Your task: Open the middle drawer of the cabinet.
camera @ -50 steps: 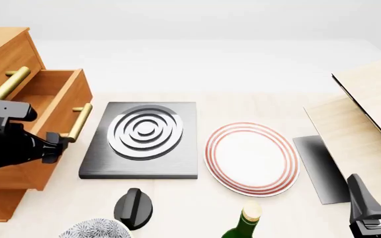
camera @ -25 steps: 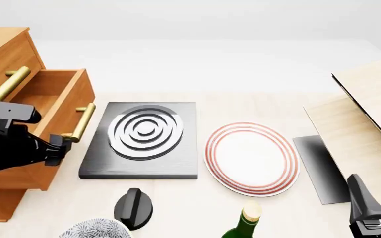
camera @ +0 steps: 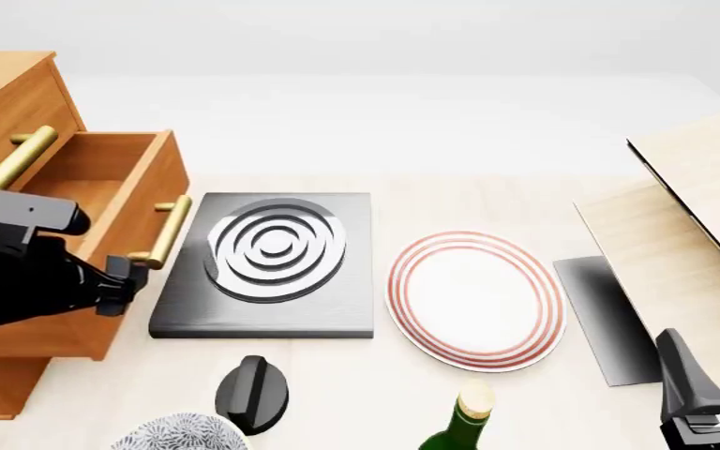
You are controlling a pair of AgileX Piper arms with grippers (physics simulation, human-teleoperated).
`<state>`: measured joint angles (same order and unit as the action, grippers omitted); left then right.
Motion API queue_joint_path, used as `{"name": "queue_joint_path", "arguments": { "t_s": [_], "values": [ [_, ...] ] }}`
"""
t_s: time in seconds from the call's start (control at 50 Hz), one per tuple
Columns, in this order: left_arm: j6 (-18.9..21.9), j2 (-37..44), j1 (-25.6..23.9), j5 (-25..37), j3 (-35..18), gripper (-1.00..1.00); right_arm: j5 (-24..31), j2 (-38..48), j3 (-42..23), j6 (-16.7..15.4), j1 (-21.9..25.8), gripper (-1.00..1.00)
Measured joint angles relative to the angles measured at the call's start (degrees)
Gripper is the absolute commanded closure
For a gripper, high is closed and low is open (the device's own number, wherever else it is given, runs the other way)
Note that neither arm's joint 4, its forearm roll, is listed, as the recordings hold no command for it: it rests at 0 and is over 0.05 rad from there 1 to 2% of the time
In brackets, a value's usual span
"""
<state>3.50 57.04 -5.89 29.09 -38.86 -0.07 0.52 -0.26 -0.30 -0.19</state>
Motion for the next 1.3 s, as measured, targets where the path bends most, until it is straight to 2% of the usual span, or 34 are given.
{"name": "queue_joint_path", "arguments": {
  "t_s": [0.3,0.62,1.3],
  "values": [
    [-0.34,-0.05,-1.42,0.11,-0.03,-1.00,0.00,0.00,0.00,0.00,0.00,-1.00],
    [-0.52,5.57,-3.34,-2.67,-2.20,-1.00,0.00,0.00,0.00,0.00,0.00,-1.00],
    [-1.18,7.93,-6.72,-3.58,-3.11,-1.00,0.00,0.00,0.00,0.00,0.00,-1.00]
  ]
}}
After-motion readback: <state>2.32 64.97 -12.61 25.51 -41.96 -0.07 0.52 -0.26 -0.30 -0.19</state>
